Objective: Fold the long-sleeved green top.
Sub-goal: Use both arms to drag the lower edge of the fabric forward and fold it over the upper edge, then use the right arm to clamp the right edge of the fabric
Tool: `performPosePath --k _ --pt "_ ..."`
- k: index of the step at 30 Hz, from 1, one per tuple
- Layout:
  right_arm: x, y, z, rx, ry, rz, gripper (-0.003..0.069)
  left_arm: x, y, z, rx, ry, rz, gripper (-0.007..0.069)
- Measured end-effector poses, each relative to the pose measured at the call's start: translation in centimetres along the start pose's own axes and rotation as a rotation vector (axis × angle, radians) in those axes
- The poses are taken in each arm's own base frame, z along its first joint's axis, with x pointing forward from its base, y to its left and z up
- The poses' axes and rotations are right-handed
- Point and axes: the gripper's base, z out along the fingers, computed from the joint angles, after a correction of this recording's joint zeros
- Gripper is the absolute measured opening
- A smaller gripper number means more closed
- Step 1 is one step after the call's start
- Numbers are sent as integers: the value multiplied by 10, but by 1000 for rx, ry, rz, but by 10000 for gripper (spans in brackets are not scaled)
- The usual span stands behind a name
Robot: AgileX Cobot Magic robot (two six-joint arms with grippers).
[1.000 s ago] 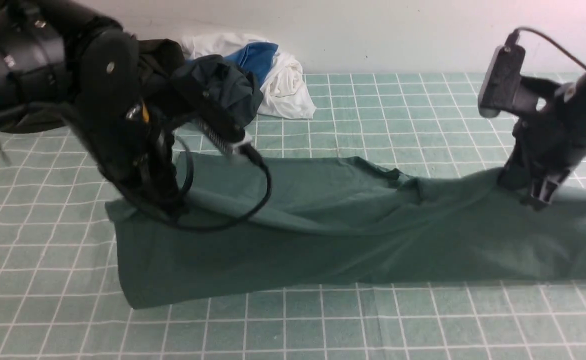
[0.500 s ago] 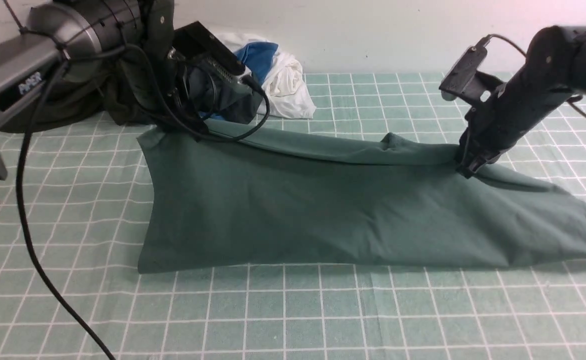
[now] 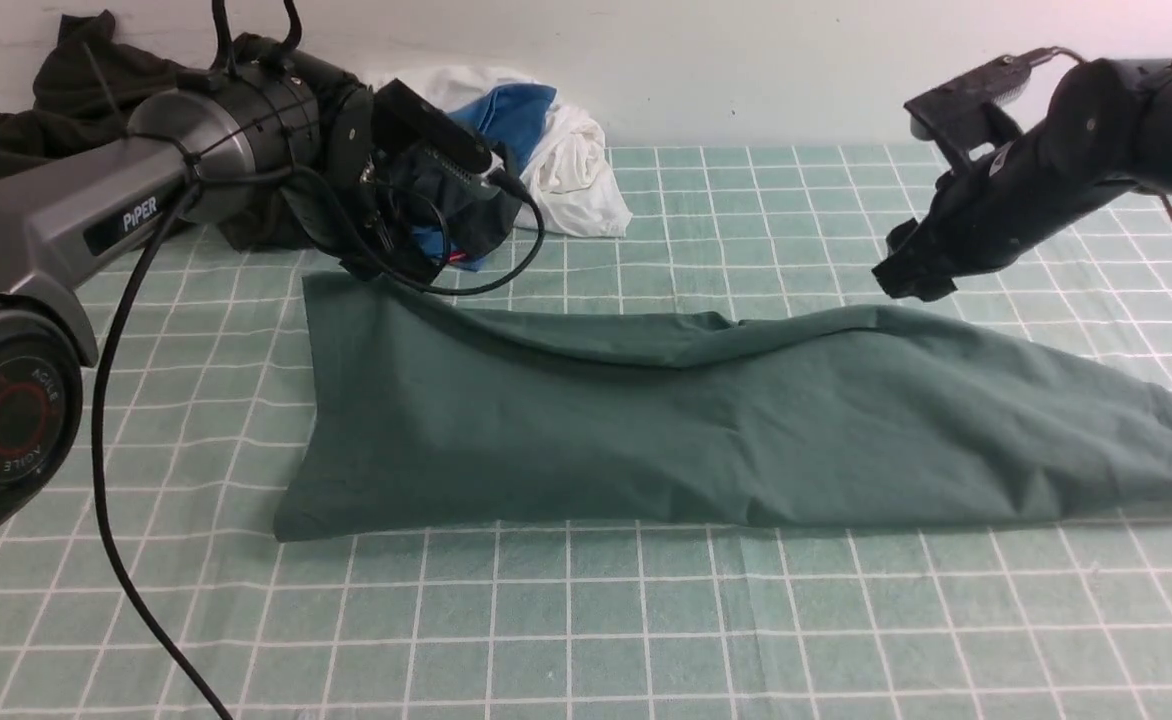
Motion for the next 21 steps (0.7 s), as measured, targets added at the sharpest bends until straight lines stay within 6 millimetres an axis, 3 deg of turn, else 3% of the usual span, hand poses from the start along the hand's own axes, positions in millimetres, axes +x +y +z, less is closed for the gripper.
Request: performPosePath --k 2,5,6,9,12,16,19,21 --pt "-2 14 -5 -43 24 14 436 -1 3 -4 -12 17 -52 352" --pt "-5 36 -6 -109 43 7 437 -2 5 -9 -13 52 -88 388" --pt "-6 55 -1 -159 54 -20 436 -3 5 -14 -10 90 -105 396" --pt "-4 88 18 -231 62 -78 427 -3 -1 -23 4 170 -101 382" --pt "0 113 47 -253 48 -100 421 -3 -11 -32 21 229 -88 328" --pt "2 119 77 -213 -30 -34 421 -5 -14 -42 32 235 -87 205" --pt "-4 102 84 -147 -125 51 421 -8 -9 -57 25 222 -96 97" --pt "-7 81 84 -112 -145 117 420 -9 -5 -70 21 216 -102 42"
